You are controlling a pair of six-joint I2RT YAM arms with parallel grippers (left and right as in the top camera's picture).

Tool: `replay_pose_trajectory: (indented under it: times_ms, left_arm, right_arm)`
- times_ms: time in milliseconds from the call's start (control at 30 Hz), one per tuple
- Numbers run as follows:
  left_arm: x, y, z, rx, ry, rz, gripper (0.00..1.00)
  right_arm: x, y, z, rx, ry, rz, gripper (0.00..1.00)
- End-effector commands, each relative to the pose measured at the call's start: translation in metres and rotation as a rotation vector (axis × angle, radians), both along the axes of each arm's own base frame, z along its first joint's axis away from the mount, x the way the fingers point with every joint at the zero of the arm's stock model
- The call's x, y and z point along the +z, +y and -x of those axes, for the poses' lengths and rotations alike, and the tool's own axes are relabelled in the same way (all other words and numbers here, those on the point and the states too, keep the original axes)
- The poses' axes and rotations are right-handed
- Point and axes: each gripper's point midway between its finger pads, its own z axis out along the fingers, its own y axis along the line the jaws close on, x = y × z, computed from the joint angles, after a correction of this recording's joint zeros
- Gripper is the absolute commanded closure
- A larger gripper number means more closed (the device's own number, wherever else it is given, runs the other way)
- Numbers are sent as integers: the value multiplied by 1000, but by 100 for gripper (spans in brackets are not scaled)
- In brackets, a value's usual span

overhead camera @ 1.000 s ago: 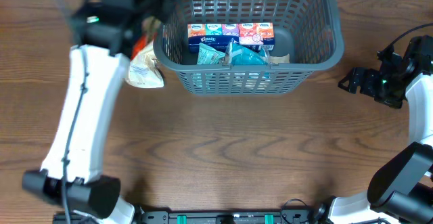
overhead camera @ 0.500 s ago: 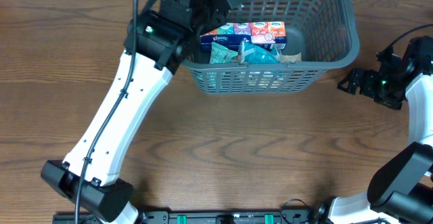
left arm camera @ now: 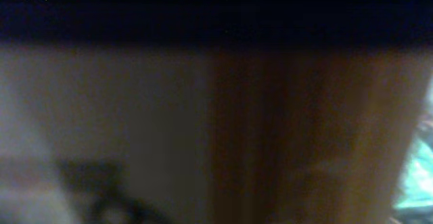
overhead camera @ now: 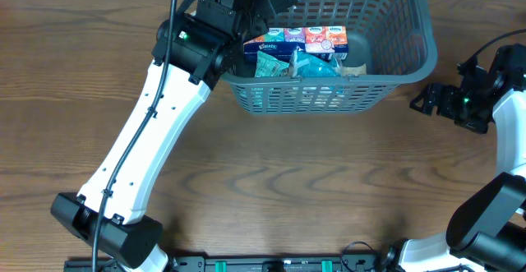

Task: Pack container
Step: 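Lift the long package with the left gripper and carry it over the basket, then release the long package into the basket with the left gripper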

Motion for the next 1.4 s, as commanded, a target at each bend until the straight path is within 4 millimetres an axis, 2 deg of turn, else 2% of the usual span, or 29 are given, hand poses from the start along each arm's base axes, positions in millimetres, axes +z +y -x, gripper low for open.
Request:
replay_pose_trajectory:
  times_ms: [0,167,367,633,733,933,1200,1367]
  left_arm:
    - [70,10,7,21,-169,49,94]
    - [95,2,14,-18,-248,53,94]
    - [94,-24,27,-104,-258,4,94]
    - [98,-74,50,-270,-266,57,94]
    - [93,-82,51,-283,-256,54,94]
    - [56,-105,42,-337,-166,57,94]
    - [-13,-134,17,-368,-35,32,94]
    - [-55,-140,1,-351,61,52,94]
  right_arm:
    - [2,5,-2,22,-10,-2,1]
    - [2,5,-1,22,-8,-3,1]
    - [2,5,-1,22,-4,-4,1]
    - [2,6,0,22,-4,-8,1]
    - [2,6,0,23,-1,-10,1]
    - [2,9,-1,27,-7,-27,1]
    - [2,10,-1,28,-8,-30,1]
    - [2,10,-1,29,-8,-29,1]
